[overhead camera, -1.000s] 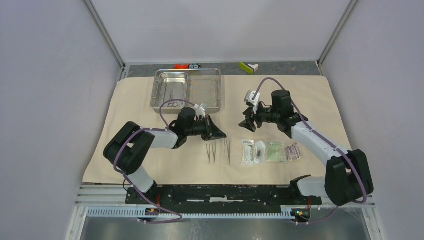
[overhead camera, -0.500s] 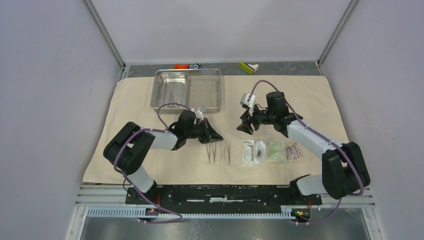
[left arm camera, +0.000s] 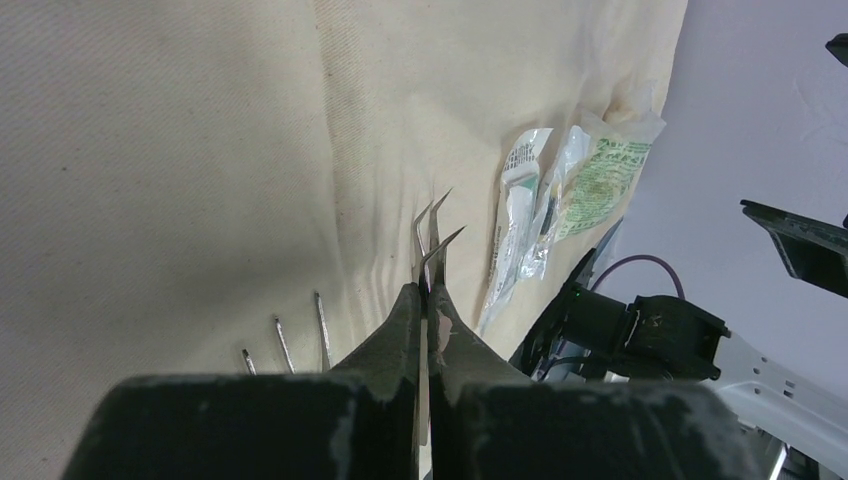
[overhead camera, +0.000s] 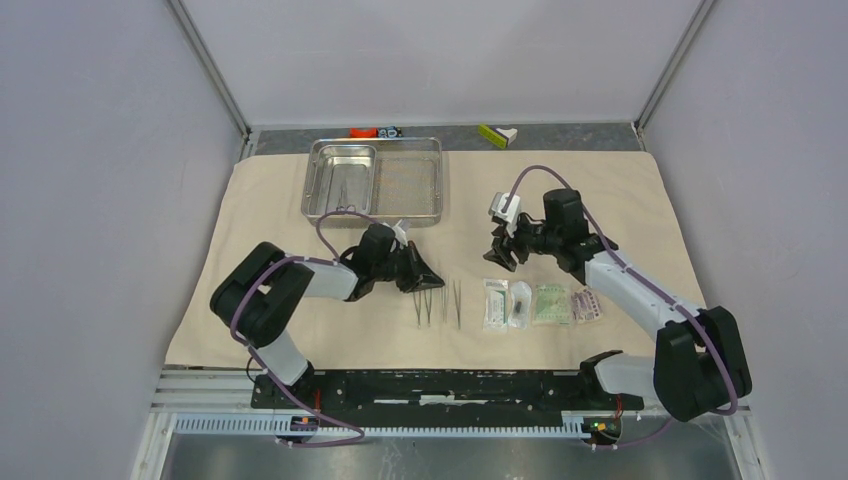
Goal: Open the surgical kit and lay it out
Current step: Place the medical item in the surgical kit.
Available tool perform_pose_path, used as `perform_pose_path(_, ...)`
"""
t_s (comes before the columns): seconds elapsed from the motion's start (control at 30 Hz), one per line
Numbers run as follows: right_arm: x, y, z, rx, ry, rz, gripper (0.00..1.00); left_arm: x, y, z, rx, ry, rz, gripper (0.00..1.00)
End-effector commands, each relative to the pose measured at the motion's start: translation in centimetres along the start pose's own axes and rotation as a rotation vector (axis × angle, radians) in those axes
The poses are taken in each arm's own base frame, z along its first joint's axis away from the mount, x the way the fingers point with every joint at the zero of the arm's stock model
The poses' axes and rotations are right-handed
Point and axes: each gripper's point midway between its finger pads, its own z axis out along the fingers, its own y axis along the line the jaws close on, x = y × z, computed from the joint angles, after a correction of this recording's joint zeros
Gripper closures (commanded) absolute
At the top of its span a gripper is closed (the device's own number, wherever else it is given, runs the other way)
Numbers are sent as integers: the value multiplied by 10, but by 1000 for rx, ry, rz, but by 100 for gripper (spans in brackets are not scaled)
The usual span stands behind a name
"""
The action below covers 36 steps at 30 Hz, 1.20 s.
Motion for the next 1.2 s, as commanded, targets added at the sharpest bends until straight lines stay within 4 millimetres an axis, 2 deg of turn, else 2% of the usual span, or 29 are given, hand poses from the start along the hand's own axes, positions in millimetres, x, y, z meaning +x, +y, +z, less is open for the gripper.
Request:
perform_pose_path(0.0, 4, -7, -9, 42, 0, -26, 35, 1, -3, 5, -9, -1, -12, 95)
perform_pose_path(0.2, 12, -11, -16, 66, -10, -14, 35, 7, 1, 6, -30, 16, -19, 95)
perform_pose_path(0.4, 12, -15, -21, 82, -27, -14, 34, 8, 3, 8, -38, 20, -27, 94)
perform_pose_path(0.63, 14, -15, -23, 84, -31, -5, 34, 6, 2, 10, -45, 23, -23, 87)
perform_pose_path(1.0, 16, -15, -24, 83, -30, 5, 34, 6, 5, 11, -72, 35, -22, 87)
perform_pose_path(1.17, 19, -15, -24, 82, -27, 11, 34, 6, 5, 10, -92, 47, -13, 90)
